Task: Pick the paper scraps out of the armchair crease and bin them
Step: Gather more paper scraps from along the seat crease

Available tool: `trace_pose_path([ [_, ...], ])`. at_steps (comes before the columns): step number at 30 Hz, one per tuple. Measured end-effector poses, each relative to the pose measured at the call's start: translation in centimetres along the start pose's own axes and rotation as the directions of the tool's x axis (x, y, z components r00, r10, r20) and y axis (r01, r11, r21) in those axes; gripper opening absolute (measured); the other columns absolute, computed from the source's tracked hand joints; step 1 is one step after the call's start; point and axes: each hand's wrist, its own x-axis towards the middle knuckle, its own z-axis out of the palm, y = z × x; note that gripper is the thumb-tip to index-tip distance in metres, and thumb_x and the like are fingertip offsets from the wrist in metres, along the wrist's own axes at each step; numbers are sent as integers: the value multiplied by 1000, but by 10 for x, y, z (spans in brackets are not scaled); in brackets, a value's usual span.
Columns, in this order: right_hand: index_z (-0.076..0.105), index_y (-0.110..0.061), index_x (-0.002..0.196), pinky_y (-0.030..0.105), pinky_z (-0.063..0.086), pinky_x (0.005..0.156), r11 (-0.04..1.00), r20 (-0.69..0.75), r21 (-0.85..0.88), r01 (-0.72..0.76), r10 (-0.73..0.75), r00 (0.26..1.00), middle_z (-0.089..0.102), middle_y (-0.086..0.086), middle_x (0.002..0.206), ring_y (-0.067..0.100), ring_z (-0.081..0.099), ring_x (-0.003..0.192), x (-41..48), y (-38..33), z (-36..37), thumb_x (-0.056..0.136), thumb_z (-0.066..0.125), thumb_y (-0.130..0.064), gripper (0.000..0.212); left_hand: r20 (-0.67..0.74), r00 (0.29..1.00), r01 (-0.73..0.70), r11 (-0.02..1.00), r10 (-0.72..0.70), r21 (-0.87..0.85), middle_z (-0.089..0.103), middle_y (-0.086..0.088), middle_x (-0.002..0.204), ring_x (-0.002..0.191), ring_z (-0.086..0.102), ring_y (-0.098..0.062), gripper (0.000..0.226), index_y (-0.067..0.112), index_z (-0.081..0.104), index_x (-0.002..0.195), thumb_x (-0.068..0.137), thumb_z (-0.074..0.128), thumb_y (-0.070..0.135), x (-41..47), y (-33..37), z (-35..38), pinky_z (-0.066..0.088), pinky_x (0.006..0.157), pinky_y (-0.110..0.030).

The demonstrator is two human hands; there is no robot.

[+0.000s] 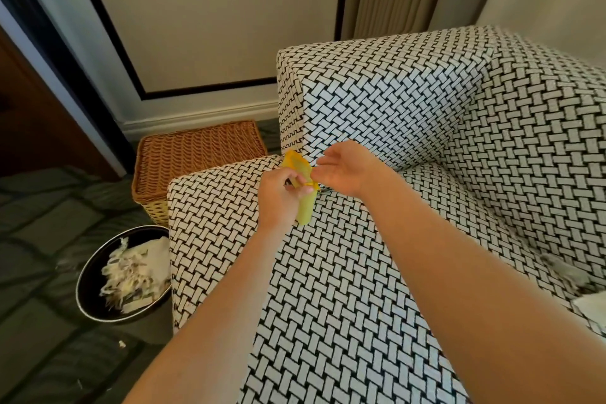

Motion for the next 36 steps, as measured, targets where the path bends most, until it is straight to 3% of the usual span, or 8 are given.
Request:
trace_pose_path([
  [3, 44, 15, 122, 36, 45, 92, 998, -19, 63, -31, 32, 999, 47, 27, 129, 37, 48, 121, -5, 2, -25, 95, 36, -1, 32, -65, 997, -29, 996, 34, 85, 55, 0, 114, 95, 48, -9, 23, 12, 60, 102, 85, 55, -1, -1, 15, 13, 36, 78, -10],
  [9, 46, 10, 125, 39, 40, 102, 985, -104, 171, 39, -22, 994, 53, 23, 125, 33, 51, 118, -22, 7, -93, 96, 36, 1, 33, 69, 983, -177, 980, 171, 88, 53, 5, 105, 78, 50, -5, 31, 16, 58, 104, 85, 51, -7, -13, 53, 54, 42, 69, -11],
  [12, 51, 6, 124, 33, 48, 86, 980, -222, 165, 114, -76, 972, 61, 14, 97, 23, 60, 88, -29, 7, -135, 93, 44, -2, 32, 158, 973, -181, 982, 171, 53, 54, 7, 97, 78, 51, -7, 28, 17, 57, 102, 86, 51, -5, -26, 66, 83, 40, 63, -10],
  [18, 58, 4, 114, 24, 52, 75, 974, -429, -173, 143, -205, 880, 59, 2, 73, 8, 59, 61, -51, 16, -227, 91, 41, 8, 29, 309, 929, -205, 979, 201, -21, 58, 10, 85, 74, 53, 1, 13, 12, 60, 98, 86, 60, 6, -57, 86, 150, 44, 66, -2],
  [24, 67, -6, 105, 12, 49, 58, 898, -562, -427, 108, -357, 746, 68, 2, 91, 7, 58, 67, -75, 38, -314, 86, 50, 5, 28, 473, 850, -222, 972, 233, -80, 55, 13, 81, 71, 51, 5, 13, 10, 62, 98, 85, 62, 9, -105, 106, 221, 42, 65, -4],
  [28, 65, -17, 109, 5, 37, 47, 627, -423, -777, 49, -578, 698, 63, -4, 101, 0, 47, 61, -89, 39, -336, 87, 47, 0, 34, 529, 834, -167, 986, 155, -25, 56, 7, 88, 64, 49, 0, 22, 11, 56, 110, 89, 57, 7, -123, 111, 257, 40, 56, -8],
  [31, 57, -15, 119, 25, 50, 75, 315, -218, -949, 12, -683, 698, 52, 2, 121, 13, 55, 95, -92, 39, -348, 86, 44, 2, 40, 615, 787, -129, 989, 60, 69, 55, 2, 105, 62, 49, -4, 39, 12, 40, 129, 92, 46, 2, -129, 113, 275, 39, 49, -16],
  [36, 24, -14, 143, 33, 32, 110, -26, 14, -1000, 0, -549, 836, 22, 2, 149, 19, 25, 137, -87, 43, -371, 90, 47, -8, 59, 775, 632, -345, 906, 33, 243, 38, -8, 146, 128, 44, -23, 67, 14, 18, 147, 88, 44, -6, -120, 110, 294, 36, 104, -29],
])
